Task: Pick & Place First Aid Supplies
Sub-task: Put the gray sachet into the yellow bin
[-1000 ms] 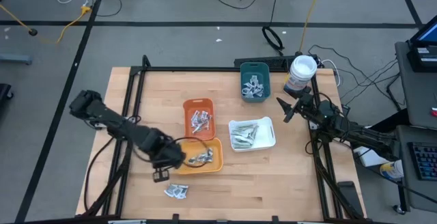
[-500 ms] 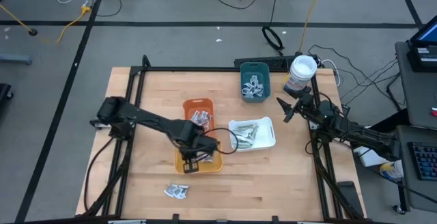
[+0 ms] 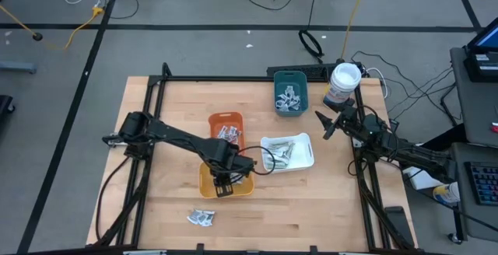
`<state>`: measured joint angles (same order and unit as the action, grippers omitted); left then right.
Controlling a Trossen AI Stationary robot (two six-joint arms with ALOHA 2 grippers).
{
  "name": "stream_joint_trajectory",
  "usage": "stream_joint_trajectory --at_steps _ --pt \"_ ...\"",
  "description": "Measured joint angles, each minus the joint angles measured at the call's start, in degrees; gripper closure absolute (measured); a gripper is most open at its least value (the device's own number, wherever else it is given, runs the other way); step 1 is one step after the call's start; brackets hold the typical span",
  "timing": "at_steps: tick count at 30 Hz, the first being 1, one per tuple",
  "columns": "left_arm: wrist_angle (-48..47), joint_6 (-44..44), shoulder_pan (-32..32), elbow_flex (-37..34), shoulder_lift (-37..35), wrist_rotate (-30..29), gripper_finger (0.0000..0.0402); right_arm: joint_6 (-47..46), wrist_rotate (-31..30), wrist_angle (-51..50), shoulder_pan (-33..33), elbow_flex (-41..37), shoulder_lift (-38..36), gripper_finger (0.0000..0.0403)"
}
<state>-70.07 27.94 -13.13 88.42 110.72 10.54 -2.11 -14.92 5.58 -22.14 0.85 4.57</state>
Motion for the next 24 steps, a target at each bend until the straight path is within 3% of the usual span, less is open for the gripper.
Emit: stream_joint_trajectory --at_steps 5,10,15,24 --pt "-0.28 -1.58 -0.51 0.0 -1.65 2.65 0.0179 -0.01 0.0 0.0 0.01 0.01 0.01 0.014" --pt "-0.63 1.11 -3.84 0.0 -4.45 2.72 0.013 0.0 0.01 0.0 0.0 0.01 0.01 0.014" --pt "-0.63 3.69 -10.32 0.01 -5.99 -0.25 0.0116 0.0 0.0 0.0 0.01 0.01 0.01 0.014" --pt "-0.01 8.15 -22.85 0.02 -5.9 -0.17 0.0135 -0.02 0.0 0.0 0.01 0.0 0.01 0.014"
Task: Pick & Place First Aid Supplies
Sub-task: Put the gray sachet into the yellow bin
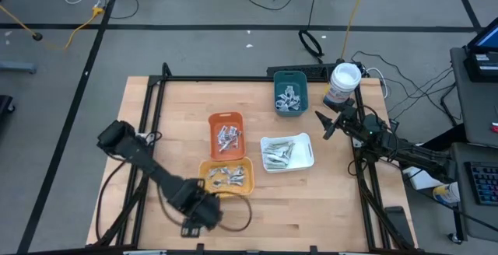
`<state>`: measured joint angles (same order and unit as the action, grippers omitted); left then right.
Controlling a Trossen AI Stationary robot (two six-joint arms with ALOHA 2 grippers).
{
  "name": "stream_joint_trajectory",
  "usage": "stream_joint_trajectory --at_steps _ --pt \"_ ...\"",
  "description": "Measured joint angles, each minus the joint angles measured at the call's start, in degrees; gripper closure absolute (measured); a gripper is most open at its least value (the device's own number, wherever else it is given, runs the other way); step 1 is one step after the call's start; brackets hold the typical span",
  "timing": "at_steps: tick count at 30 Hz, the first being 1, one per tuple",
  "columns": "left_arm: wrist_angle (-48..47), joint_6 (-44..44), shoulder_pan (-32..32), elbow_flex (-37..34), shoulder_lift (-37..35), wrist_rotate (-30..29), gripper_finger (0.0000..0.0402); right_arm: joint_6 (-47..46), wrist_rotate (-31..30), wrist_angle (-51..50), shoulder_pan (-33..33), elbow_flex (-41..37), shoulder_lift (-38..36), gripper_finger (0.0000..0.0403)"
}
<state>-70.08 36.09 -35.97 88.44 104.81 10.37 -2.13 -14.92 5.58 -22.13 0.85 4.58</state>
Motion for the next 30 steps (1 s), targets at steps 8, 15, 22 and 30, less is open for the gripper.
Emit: stream_joint_trajectory --at_steps 8,15,22,30 --pt "4.29 10.18 -5.96 -1.34 0.81 -1.2 0.0143 0.0 0.01 0.0 -0.01 0.0 -0.01 0.014" --pt "9.88 15.32 -6.26 -3.3 4.19 -6.54 0.0144 0.01 0.02 0.0 -0.01 0.01 0.0 0.014" --pt "10.46 19.5 -6.5 -5.65 6.38 -10.17 0.0157 0.02 0.02 0.0 -0.02 0.01 -0.02 0.014" --pt "11.08 22.65 -6.55 -9.68 6.67 -9.83 0.0158 0.01 0.0 -0.01 -0.01 0.0 0.0 0.014"
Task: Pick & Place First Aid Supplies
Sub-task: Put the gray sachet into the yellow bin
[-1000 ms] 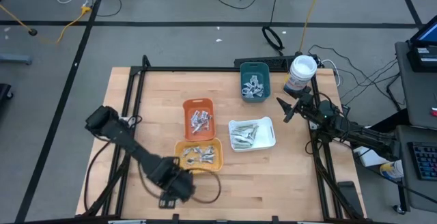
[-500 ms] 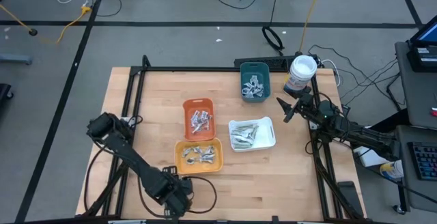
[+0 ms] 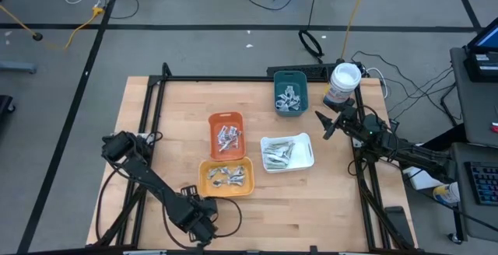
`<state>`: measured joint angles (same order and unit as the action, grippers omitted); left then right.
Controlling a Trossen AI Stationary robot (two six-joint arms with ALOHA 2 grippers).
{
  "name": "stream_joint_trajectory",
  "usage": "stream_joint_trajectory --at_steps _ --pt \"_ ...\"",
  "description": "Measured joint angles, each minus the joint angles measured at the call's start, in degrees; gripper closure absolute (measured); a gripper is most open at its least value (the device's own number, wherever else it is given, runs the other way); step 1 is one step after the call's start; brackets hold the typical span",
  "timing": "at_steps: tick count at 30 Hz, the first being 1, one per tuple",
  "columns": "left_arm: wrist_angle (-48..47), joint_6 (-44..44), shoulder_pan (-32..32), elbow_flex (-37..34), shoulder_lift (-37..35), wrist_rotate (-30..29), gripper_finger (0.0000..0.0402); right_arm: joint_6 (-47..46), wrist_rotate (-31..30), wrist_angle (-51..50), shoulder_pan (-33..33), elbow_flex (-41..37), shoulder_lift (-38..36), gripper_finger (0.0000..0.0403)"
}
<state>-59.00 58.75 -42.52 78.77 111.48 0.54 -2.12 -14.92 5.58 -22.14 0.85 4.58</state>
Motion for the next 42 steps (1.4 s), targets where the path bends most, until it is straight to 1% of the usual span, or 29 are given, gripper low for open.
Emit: stream_joint_trajectory --at_steps 3,7,9,12,16,19,23,24,30,34,42 --pt "2.52 -1.89 -0.04 -0.03 -0.02 0.03 0.0158 0.01 0.0 0.01 0.01 -0.01 -0.02 0.014" --pt "3.19 -1.37 -0.04 -0.03 -0.04 1.17 0.016 0.0 0.0 -0.01 0.0 0.0 0.0 0.014" --pt "3.35 -0.77 -0.04 -0.19 -0.04 1.6 0.0168 0.01 0.0 -0.01 -0.01 -0.01 -0.02 0.014" --pt "3.79 -1.41 -0.04 -0.31 -0.04 1.86 0.0192 -0.01 0.0 -0.01 -0.01 -0.01 0.0 0.014" --pt "3.87 -2.3 -0.04 -0.31 -0.04 2.49 0.0243 0.0 0.0 0.01 -0.01 0.0 -0.01 0.014" --pt "3.85 -2.32 -0.04 -0.31 -0.04 3.41 0.0295 -0.01 0.0 0.01 0.01 0.01 0.0 0.014" --pt "3.73 -3.03 0.11 -0.31 -0.07 3.98 0.0379 0.0 0.01 0.0 0.0 0.01 0.0 0.014" --pt "3.67 -3.38 0.11 -0.31 -0.07 4.01 0.0389 0.01 0.0 0.0 -0.01 0.01 -0.01 0.014" --pt "1.24 -4.82 -0.07 -0.33 -2.33 5.44 0.0398 -0.01 0.02 -0.01 0.01 0.01 0.0 0.014" --pt "-1.24 -6.18 -0.6 -0.34 -6.31 5.45 0.0399 0.01 0.02 -0.01 0.01 0.01 0.0 0.014" --pt "-6.32 -12.35 -2.19 -0.33 -14.31 5.66 0.04 -0.01 0.0 0.0 0.01 0.01 0.0 0.014"
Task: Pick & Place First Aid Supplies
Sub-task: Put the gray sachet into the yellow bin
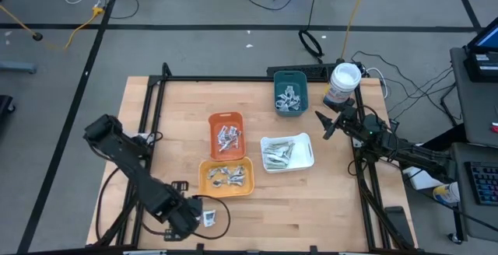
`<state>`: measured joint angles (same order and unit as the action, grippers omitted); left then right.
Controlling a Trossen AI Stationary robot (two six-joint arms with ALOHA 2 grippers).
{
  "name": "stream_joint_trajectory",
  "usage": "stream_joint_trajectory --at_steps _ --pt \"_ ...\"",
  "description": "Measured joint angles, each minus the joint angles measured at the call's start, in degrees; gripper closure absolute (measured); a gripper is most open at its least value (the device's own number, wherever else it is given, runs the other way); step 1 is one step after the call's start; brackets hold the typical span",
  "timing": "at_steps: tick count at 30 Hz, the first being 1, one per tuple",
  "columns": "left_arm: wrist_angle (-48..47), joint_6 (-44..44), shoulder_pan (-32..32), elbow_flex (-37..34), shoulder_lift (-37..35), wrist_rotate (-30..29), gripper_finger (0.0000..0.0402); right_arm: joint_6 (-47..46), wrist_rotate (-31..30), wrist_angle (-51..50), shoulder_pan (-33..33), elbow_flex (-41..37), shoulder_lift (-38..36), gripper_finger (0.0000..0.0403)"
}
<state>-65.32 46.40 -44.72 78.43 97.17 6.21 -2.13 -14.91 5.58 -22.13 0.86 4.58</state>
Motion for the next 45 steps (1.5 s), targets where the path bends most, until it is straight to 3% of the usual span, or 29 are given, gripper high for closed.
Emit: stream_joint_trajectory --at_steps 7,19,33,38,45 --pt "-5.07 -3.98 -0.7 0.13 -2.38 0.63 0.0401 0.02 0.02 0.0 0.0 -0.02 0.0 0.014" --pt "-10.11 -15.1 17.37 3.59 -2.29 1.36 0.0401 0.01 0.01 -0.02 -0.01 0.0 0.0 0.014" --pt "-16.62 -26.26 31.41 14.95 6.0 1.64 0.0402 0.0 0.0 0.0 -0.01 -0.01 -0.01 0.014" --pt "-18.39 -27.75 33.63 19.45 8.96 1.83 0.0402 0.0 0.01 0.0 -0.02 -0.02 -0.01 0.014" --pt "-14.08 -27.69 33.66 19.64 13.25 0.82 0.0402 0.02 0.02 0.0 -0.01 -0.01 -0.01 0.014"
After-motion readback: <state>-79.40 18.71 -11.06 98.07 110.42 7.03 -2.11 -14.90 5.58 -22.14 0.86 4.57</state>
